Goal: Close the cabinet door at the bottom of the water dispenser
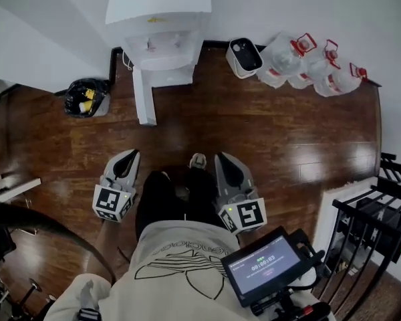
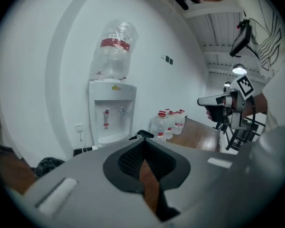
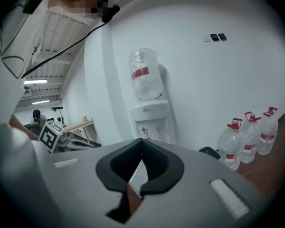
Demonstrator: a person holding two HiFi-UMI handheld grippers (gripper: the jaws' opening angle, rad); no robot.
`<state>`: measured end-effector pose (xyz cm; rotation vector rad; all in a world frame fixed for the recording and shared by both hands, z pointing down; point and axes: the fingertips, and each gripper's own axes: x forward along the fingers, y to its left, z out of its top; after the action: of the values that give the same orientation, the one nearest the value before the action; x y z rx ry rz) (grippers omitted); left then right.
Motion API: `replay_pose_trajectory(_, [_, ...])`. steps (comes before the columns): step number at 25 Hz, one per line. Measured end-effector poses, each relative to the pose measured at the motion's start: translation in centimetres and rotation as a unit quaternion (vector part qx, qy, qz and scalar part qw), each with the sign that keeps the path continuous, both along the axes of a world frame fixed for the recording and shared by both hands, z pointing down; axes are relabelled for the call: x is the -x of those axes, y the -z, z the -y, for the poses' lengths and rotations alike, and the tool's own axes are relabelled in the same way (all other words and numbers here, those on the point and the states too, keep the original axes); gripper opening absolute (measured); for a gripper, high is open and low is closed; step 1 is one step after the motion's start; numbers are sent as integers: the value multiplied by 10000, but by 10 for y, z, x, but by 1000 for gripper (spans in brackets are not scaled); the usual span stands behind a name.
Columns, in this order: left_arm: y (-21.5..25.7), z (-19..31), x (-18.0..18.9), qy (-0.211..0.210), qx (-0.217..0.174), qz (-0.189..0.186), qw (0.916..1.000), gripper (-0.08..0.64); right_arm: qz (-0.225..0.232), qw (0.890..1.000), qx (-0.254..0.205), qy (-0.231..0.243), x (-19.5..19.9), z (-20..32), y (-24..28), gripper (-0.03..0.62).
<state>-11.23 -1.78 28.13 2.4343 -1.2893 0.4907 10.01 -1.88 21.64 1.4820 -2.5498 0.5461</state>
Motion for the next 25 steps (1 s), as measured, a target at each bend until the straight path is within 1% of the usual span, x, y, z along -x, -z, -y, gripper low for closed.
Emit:
replay_pose_trajectory(2, [-17,12,-8,102,-25,-41,9999,20,21,9999,-15,-129,-15,15,-28,3])
replay_pose_trajectory(4, [-43,25,-16,127,-193,39,9997,20,14,9997,-13,-252,-25,29,-62,3])
replay_pose_trajectory(5, [-57,29,-19,178,-267,12,9995,20,18,9995,14,-312,-28,33,-81,3])
replay_pose_trajectory(8, [-99,38,-22,339,-444,-276,9981,20,56,9990,28,-445,-31,40,-135,3])
replay_pose_trajectory(11, [-143,41,-23,267,-707,-326,9966,20,-7,9986,-112,-519,-31,48,-184,3])
replay_pose_trajectory(13, [-166,42,-18,453,-811,-330,9951,20,-164,9985,-264,-447,-30,52,-211,3])
replay_pose_trajectory(15, [-188,42,-8,574,-946,-233,9936,20,-266,9980,-395,-427,-31,54,-234,3])
replay_pose_trajectory(18, [-218,46,5,663,-1236,-218,9899,20,-113,9979,-461,-443,-36,57,-267,3])
replay_pose_trajectory(20, [-242,49,12,775,-1381,-203,9872,20,-134,9976,-605,-297,-34,59,-290,3])
replay_pose_trajectory(23, [-287,45,19,799,-1490,156,9855,20,-266,9967,-764,-113,-31,60,-330,3])
replay_pose_trajectory(25, [-311,48,24,848,-1522,289,9843,20,-294,9956,-875,-126,-34,62,-351,3])
